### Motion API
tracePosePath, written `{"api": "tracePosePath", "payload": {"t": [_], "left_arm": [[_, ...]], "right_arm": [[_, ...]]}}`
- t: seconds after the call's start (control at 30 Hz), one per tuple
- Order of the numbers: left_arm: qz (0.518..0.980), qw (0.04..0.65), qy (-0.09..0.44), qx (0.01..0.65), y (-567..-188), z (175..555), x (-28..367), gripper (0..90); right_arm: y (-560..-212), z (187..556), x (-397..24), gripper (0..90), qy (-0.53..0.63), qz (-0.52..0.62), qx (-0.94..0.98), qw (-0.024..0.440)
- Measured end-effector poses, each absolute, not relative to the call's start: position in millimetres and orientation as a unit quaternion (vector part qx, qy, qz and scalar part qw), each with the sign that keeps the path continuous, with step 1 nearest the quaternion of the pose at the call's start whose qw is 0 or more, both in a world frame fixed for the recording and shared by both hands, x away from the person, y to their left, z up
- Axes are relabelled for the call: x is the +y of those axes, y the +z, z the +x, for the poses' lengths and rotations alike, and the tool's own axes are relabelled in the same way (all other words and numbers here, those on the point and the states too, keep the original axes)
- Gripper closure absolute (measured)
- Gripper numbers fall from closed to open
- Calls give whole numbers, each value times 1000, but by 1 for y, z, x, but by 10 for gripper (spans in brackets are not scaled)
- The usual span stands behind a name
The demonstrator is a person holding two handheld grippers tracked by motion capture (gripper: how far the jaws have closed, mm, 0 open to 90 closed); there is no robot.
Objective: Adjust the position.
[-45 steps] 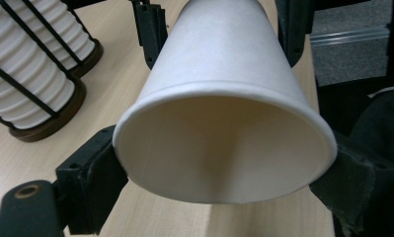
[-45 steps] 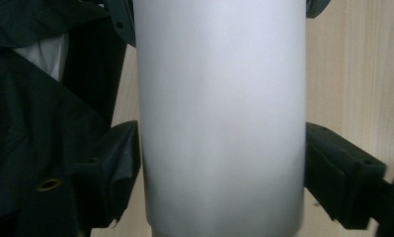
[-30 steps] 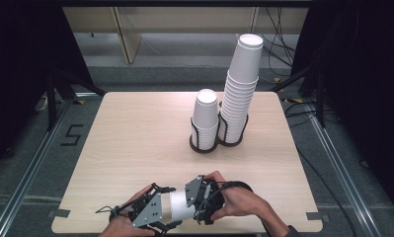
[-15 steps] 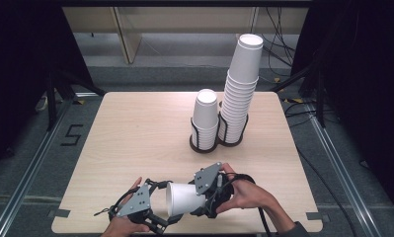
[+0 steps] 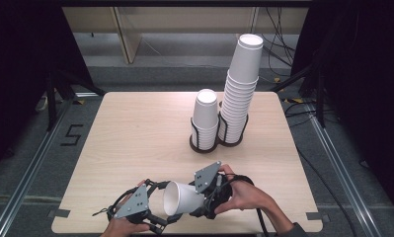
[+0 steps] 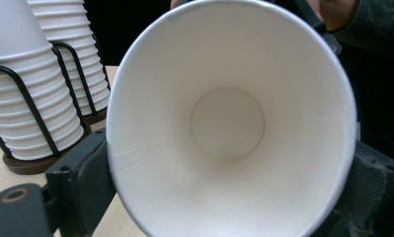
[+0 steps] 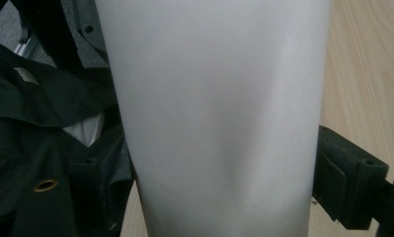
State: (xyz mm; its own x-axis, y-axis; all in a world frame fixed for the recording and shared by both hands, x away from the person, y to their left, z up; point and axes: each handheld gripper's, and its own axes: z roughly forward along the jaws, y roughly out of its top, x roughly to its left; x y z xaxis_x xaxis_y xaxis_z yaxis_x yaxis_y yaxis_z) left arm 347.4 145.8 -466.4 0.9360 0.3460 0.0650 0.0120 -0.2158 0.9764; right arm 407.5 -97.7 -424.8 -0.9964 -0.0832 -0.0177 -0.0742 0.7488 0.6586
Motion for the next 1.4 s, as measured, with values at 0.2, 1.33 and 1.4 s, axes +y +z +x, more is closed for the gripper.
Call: {"api": "tracePosePath", "payload": {"t": [0.2, 1.33, 1.4], "left_arm": [[767, 616, 135, 120, -466, 347, 144, 101], [702, 672, 107, 209, -464, 349, 143, 69], [703, 673, 104, 205, -464, 349, 143, 75]], "right_arm": [[-427, 407, -97, 201, -349, 39, -936, 15], [-427, 401, -85, 220, -419, 4, -908, 17], [-428, 401, -84, 220, -421, 2, -907, 21]]}}
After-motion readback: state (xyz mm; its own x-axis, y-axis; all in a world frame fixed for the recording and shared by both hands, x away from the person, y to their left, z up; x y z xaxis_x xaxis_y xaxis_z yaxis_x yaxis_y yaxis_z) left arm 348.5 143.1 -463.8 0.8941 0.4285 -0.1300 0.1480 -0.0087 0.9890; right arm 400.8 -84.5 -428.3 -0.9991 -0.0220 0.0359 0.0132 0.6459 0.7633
